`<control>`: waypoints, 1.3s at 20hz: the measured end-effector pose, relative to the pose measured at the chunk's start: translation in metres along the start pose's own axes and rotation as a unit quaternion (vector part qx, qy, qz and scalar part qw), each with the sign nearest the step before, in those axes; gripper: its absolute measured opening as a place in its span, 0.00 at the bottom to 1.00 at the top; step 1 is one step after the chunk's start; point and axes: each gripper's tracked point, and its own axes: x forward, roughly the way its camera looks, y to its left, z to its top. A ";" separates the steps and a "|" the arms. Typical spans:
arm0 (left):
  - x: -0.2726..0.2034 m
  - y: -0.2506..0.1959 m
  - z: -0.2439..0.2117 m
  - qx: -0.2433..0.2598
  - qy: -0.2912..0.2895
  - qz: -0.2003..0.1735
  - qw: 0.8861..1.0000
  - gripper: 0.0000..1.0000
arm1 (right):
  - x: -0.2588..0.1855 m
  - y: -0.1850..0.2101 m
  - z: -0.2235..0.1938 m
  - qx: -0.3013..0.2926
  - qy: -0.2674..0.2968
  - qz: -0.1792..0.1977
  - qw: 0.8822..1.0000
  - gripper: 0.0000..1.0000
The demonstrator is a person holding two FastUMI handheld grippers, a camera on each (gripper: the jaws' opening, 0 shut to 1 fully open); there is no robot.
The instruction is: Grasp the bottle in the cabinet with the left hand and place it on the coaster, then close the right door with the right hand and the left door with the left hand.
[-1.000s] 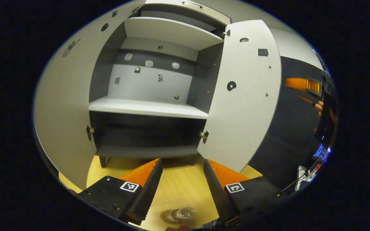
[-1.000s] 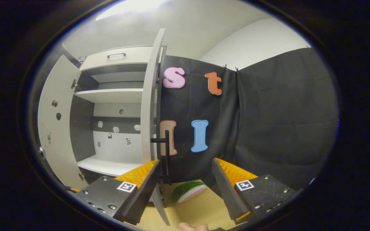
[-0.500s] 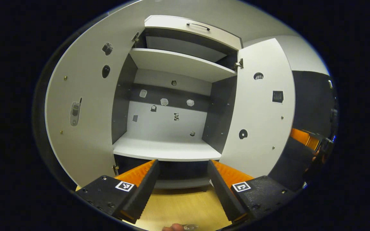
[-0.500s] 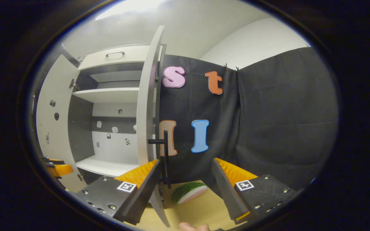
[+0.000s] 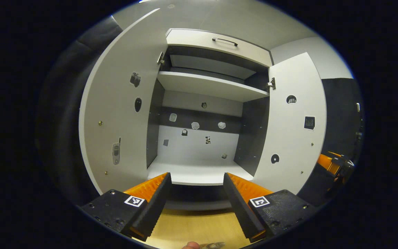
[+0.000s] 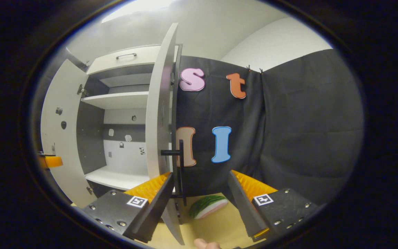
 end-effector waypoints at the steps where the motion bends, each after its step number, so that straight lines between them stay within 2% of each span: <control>1: -0.003 0.004 0.000 -0.001 0.001 0.005 1.000 0.95 | 0.000 0.000 0.000 0.000 0.000 0.003 1.000 0.96; 7: -0.016 0.019 0.003 0.002 0.001 0.027 1.000 0.95 | 0.000 0.007 -0.001 0.006 0.000 0.025 1.000 0.95; 8: -0.019 0.018 0.005 0.002 -0.001 0.028 1.000 0.91 | 0.001 0.013 -0.002 0.009 0.002 0.033 0.999 0.95; 9: -0.021 0.019 0.006 0.002 -0.001 0.029 1.000 0.95 | 0.001 0.021 -0.002 0.013 0.004 0.041 0.999 0.96; 14: -0.034 0.023 0.008 0.003 -0.007 0.043 0.999 0.95 | 0.004 0.060 -0.005 0.031 0.009 0.090 0.995 0.95; 18: -0.041 0.038 0.005 -0.001 -0.010 0.069 0.998 0.95 | 0.008 0.102 -0.005 0.026 0.008 0.133 0.991 0.95; 20: -0.048 0.046 0.006 -0.002 -0.013 0.084 0.996 0.91 | 0.013 0.120 -0.007 0.025 0.009 0.145 0.989 0.95; 21: -0.053 0.050 0.006 -0.003 -0.014 0.091 0.996 0.95 | 0.016 0.127 -0.007 0.022 0.007 0.149 0.989 0.95; 24: -0.063 0.062 0.008 -0.004 -0.018 0.111 0.994 0.95 | 0.024 0.147 -0.009 0.019 0.006 0.157 0.987 0.95; 26: -0.070 0.071 0.007 -0.006 -0.018 0.125 0.992 0.95 | 0.026 0.164 -0.009 0.023 0.008 0.175 0.984 0.95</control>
